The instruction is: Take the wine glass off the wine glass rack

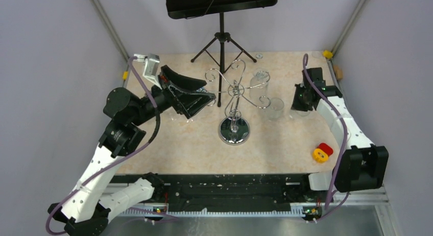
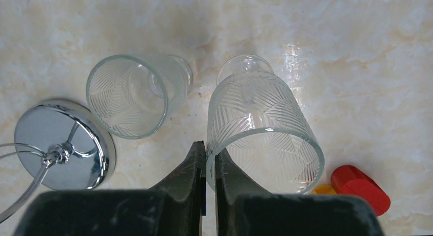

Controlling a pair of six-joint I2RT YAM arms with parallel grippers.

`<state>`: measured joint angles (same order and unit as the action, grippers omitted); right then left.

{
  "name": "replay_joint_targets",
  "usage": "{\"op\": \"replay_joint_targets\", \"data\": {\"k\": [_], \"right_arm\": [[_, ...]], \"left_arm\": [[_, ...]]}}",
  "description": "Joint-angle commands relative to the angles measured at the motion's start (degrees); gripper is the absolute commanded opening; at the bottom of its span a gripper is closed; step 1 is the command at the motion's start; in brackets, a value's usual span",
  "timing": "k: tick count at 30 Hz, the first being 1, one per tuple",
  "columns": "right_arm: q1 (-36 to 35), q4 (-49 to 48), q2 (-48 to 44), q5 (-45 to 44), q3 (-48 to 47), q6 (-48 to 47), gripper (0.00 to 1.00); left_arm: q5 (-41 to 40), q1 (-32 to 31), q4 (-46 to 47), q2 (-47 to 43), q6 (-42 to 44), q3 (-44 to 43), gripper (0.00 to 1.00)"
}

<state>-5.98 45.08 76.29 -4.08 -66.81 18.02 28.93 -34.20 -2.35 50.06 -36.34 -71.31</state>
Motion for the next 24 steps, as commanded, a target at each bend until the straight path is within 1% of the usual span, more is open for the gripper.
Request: {"op": "replay_joint_targets", "data": {"k": [1, 6, 9, 12, 15, 17, 18, 19, 20, 22, 24], "right_arm": [[-0.15, -2.97, 1.68, 2.13, -0.66, -2.72, 0.00], [-0.08, -2.90, 4.16, 1.73, -0.91, -3.34, 0.00], [-0.02, -2.61, 6.02, 1.57, -1.73, -3.47, 0.03], [-0.03, -2.74, 7.92, 3.31, -2.02, -3.50, 0.03], [-0.03, -3.16, 9.12, 2.64, -2.02, -3.06, 0.04], [-0.07, -3.13, 9.62, 2.06, -2.50, -2.98, 0.06], [-0.08, -3.08, 9.78, 1.60, -2.81, -2.94, 0.08], [-0.06, -2.87, 9.90, 0.95, -3.14, -2.90, 0.13], [-0.06, -2.55, 10.05, 0.37, -3.75, -2.95, 0.20], [-0.04, -1.90, 9.98, 0.12, -4.92, -3.52, 0.31], [-0.04, -1.65, 9.38, 0.17, -5.92, -3.65, 0.39]], "left_arm": [[-2.13, 0.22, -1.44, -0.15, 3.74, -1.19, 0.93], [-3.09, 0.26, -3.04, -0.25, 5.28, -1.39, 0.94], [-2.77, 0.22, -3.10, -0.36, 5.65, -1.36, 0.94], [-2.52, 0.22, -3.10, -0.34, 5.88, -1.13, 0.94], [-3.07, 0.24, -3.26, -0.41, 6.06, -1.02, 0.94], [-3.38, 0.27, -3.40, -0.32, 6.25, -0.98, 0.94], [-3.51, 0.22, -3.51, -0.26, 6.35, -1.06, 0.94], [-3.53, 0.22, -3.61, -0.31, 6.43, -1.11, 0.94], [-3.53, 0.19, -3.69, -0.32, 6.45, -1.18, 0.94], [-3.66, 0.22, -3.88, -0.20, 6.45, -1.21, 0.94], [-3.90, 0.27, -4.05, -0.17, 6.45, -1.28, 0.94]]}}
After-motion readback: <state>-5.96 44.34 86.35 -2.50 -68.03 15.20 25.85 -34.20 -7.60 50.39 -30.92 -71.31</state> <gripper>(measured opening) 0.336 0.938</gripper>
